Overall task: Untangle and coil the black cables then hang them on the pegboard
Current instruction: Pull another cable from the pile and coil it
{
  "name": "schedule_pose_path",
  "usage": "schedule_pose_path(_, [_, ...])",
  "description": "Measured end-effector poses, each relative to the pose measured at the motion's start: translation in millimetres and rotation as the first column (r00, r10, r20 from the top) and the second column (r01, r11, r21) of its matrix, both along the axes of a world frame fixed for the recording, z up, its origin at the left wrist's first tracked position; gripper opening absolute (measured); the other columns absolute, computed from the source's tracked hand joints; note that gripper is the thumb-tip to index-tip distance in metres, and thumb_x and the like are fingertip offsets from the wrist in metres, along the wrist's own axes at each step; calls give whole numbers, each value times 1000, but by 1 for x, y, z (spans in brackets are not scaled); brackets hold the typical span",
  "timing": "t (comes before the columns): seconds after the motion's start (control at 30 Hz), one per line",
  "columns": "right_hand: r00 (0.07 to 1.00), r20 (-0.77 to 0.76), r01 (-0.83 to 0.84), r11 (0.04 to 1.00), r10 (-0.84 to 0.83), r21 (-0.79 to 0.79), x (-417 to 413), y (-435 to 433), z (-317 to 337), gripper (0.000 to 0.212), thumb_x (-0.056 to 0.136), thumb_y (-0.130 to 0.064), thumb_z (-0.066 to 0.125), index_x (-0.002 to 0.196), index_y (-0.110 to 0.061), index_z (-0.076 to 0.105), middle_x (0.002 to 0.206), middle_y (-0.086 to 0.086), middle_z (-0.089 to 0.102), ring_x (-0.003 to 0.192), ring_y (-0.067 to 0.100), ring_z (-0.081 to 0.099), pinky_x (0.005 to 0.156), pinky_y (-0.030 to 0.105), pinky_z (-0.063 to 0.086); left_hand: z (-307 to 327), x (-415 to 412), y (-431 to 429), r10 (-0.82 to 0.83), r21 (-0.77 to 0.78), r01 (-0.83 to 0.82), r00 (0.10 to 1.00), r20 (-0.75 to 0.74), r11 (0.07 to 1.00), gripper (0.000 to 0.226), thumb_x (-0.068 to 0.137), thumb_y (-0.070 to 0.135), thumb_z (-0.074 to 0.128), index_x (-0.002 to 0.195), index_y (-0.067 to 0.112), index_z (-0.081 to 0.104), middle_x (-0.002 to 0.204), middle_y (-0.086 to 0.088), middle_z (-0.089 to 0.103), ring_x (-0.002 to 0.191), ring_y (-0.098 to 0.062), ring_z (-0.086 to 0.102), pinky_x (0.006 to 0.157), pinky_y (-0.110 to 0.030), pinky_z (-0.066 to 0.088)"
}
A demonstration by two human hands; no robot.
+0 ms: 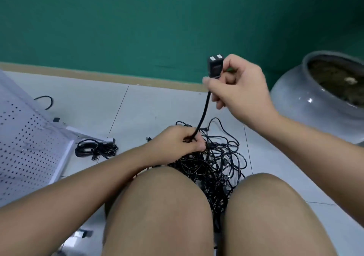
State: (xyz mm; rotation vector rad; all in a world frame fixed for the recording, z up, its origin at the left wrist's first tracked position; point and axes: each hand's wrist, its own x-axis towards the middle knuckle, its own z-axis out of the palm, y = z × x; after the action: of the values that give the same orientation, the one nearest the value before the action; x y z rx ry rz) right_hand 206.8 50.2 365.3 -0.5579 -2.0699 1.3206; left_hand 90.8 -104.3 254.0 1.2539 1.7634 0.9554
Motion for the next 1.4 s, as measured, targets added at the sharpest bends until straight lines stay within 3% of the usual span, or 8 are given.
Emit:
schedule_pose_path(0.27, [946,-235,216,975,-223,-56,22,5,107,35,91,-17,79,77,-15,48,58,9,54,52,22,48,47,28,43,71,5,-9,300,208,-294,954,4,933,23,110,33,57,115,29,79,101,15,81,104,1,73,99,-22,51])
schedule_pose_path(0.47, [899,-240,292,910,-366,-294,38,30,124,21,91,-19,74,89,-13,54,63,0,45,51,20,39,48,25,34,157,3,6,416,392,-421,904,102,818,29,113,27,50,105,20,77,93,2,82,86,-16,79,75,-15,48])
schedule_pose_path(0.6, [895,-180,300,849,-408,-435,42,34,112,22,84,-18,73,99,-12,58,71,3,52,49,18,48,47,26,35,209,8,12,407,493,-414,904,129,765,31,114,27,49,102,13,75,91,-2,82,82,-21,79,79,-18,50])
schedule_pose_path(0.8, [944,-23,288,853,-330,-435,33,13,98,25,87,-39,69,96,-17,64,98,0,65,75,19,69,62,32,51,265,24,27,412,534,-439,894,178,722,36,114,35,50,100,11,73,91,-3,82,77,-19,78,67,-18,45])
schedule_pose_path(0.93, [946,-69,276,899,-317,-340,24,-14,111,41,109,-42,49,89,-13,70,83,1,74,81,19,67,83,38,50,288,30,37,390,502,-466,885,255,729,39,113,39,50,109,8,73,96,-1,83,79,-19,78,63,-29,40])
schedule_pose_path(1.07, [954,-190,172,942,-232,-288,24,-34,127,69,113,-60,33,90,-6,68,59,8,52,60,22,51,65,35,45,293,27,37,361,498,-499,864,352,709,40,113,38,52,112,4,72,97,-5,83,80,-18,78,57,-27,36])
schedule_pose_path(1.23, [991,-120,-67,996,59,-58,35,-42,115,26,116,-41,46,120,-28,69,62,7,51,53,23,49,56,29,45,280,22,32,300,488,-465,875,380,739,37,112,37,54,107,5,72,95,-11,82,83,-21,77,58,-26,38])
schedule_pose_path(1.4, [965,55,-247,959,256,-137,44,-35,105,25,113,-34,55,110,-19,75,65,3,49,53,21,45,54,24,44,264,19,31,290,466,-437,889,355,770,40,112,40,53,104,11,79,97,-3,80,89,-13,71,62,-28,43])
